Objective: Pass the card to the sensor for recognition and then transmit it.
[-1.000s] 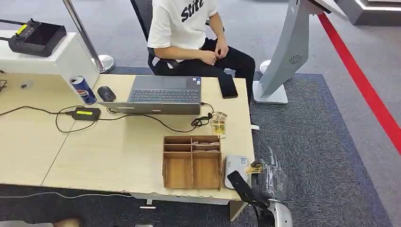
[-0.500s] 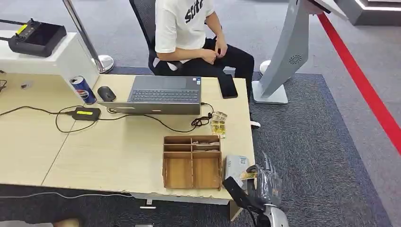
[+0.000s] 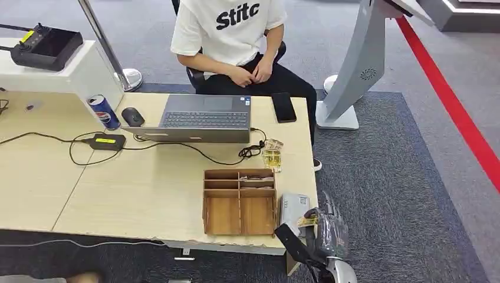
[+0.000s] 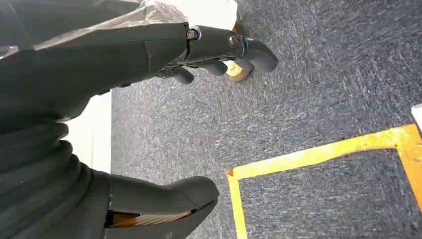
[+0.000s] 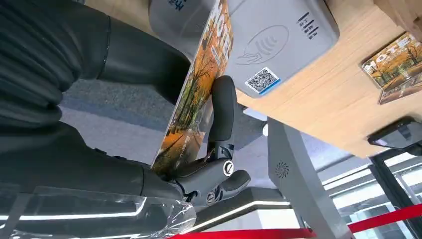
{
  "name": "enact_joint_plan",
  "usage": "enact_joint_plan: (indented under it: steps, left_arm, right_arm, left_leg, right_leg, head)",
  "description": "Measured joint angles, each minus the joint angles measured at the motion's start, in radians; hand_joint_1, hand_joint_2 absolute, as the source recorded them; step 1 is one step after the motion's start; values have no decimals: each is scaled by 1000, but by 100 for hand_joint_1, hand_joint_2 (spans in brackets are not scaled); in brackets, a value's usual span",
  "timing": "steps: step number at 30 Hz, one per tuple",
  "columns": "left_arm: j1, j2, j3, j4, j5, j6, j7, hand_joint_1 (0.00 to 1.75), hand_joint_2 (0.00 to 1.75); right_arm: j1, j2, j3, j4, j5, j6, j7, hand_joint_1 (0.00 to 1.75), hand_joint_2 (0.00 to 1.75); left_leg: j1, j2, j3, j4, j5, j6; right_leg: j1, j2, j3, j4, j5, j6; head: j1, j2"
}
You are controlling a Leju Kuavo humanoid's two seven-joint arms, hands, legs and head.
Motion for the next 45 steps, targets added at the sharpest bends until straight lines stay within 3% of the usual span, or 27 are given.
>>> enact_joint_plan:
  steps: [45]
  left_arm:
    - [-1,4,1,0,-14,-11,0,0,175]
  right_arm:
    - [-22,-5,27,14,-16,-18,18,175,175]
  left_leg:
    - [0,0,0,0,0,0]
  right_leg:
    - [0,0,0,0,0,0]
  head:
    - [0,0]
